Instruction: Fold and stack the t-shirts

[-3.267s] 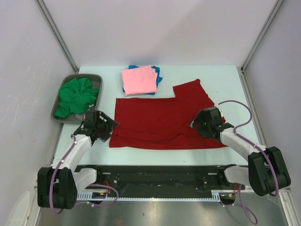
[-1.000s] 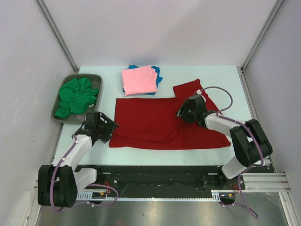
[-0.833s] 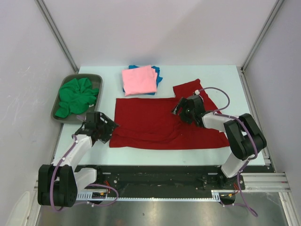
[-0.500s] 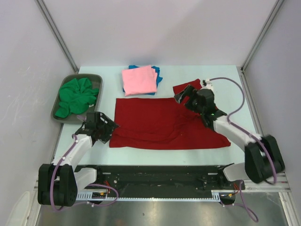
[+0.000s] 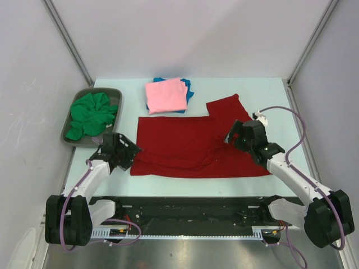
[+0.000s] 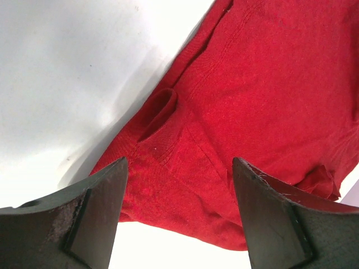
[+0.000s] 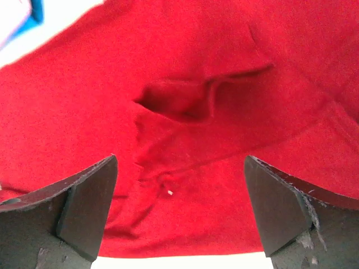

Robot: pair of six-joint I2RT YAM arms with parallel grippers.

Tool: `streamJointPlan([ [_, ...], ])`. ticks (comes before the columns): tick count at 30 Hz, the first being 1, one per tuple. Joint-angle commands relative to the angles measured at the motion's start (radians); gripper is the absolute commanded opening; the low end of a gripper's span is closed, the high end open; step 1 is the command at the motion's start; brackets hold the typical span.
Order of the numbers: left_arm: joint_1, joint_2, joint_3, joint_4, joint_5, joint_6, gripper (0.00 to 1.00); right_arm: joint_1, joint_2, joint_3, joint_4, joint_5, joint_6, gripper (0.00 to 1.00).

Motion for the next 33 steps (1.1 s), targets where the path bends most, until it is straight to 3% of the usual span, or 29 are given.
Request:
streamJointPlan([
  [1, 0.006, -0.02, -0.018, 0.023, 0.016, 0.02, 0.8, 0.0, -0.015, -0.077, -0.011, -0.01, 0.02, 0.99],
  [19, 0.006, 0.03, -0.009, 0.031, -0.004, 0.041, 0.8, -0.001, 0.319, -0.091, 0.404, -0.079, 0.06, 1.0],
  [33, 0.006, 0.06, -0.004, 0.036, -0.012, 0.046, 0.8, -0.001, 0.503, 0.053, 0.499, -0.069, 0.04, 1.0],
])
